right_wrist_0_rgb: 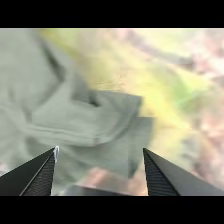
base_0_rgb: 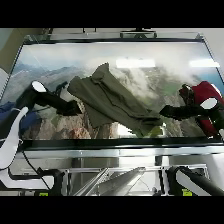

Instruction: Fold the shirts.

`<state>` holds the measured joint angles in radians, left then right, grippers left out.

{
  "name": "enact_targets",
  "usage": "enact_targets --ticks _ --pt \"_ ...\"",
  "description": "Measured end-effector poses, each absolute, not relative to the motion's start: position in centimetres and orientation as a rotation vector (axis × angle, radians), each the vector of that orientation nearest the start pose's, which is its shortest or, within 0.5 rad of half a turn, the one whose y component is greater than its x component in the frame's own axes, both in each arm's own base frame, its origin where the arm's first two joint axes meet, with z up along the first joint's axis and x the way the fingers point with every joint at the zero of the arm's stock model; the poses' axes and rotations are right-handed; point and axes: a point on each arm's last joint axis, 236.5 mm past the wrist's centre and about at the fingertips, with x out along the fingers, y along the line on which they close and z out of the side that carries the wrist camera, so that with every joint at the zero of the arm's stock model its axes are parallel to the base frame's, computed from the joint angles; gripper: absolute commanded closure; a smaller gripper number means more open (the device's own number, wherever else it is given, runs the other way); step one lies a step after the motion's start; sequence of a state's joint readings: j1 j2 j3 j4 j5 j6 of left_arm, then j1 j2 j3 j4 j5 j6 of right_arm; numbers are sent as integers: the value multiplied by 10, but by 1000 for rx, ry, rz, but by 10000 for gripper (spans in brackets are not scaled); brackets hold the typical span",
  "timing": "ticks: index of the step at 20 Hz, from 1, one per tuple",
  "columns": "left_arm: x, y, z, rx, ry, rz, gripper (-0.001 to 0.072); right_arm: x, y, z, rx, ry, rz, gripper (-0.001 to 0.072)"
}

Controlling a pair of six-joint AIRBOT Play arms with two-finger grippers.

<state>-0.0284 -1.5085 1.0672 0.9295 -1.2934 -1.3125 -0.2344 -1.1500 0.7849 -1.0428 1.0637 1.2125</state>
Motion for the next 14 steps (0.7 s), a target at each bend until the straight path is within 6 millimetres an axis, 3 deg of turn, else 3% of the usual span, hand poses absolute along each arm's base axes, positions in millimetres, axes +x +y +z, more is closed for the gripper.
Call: enact_targets --ticks 5,12,13,14 --pt "301 -185 -89 -493 1562 -546 363 321 37 -66 266 1313 329 103" --pt "296 -214 -98 -462 1514 -567 365 324 48 -88 231 1338 382 106" --pt "296 -218 -99 -450 1504 -569 367 324 49 -89 238 1339 386 134" --pt "296 -223 -99 -440 1495 -575 514 325 51 -89 245 1338 388 322"
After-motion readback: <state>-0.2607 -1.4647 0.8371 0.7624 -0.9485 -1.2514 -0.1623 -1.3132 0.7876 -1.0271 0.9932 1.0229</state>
